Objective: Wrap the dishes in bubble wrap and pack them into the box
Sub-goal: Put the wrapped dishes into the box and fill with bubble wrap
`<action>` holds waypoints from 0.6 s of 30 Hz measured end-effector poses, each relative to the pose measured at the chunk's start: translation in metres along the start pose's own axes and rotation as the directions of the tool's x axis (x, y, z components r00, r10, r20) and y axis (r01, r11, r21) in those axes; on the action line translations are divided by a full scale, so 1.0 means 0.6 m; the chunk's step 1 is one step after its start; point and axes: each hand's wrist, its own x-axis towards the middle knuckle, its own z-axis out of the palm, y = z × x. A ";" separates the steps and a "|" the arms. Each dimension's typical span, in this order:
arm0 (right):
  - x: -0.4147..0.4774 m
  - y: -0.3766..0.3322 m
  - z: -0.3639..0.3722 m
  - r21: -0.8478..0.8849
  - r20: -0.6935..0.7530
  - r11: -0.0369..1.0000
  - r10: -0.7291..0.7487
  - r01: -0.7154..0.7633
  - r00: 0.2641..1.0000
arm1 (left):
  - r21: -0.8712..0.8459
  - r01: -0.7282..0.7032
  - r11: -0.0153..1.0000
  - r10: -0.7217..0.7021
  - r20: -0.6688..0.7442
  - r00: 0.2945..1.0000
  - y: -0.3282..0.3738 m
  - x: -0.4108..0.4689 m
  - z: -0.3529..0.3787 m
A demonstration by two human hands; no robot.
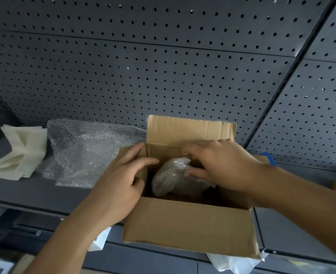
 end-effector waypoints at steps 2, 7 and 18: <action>-0.010 0.012 -0.025 0.173 -0.058 0.984 0.057 -0.046 0.997 | -0.010 0.000 1.000 0.000 -0.002 1.000 -0.003 -0.001 0.002; 0.008 0.153 -0.081 0.646 -0.139 0.704 0.489 -0.296 0.861 | -0.014 0.004 1.000 -0.004 0.009 1.000 -0.010 -0.001 0.005; 0.065 0.187 0.081 0.453 0.629 0.544 0.366 -0.706 0.686 | -0.037 0.033 0.999 -0.033 0.010 0.999 -0.007 0.000 0.005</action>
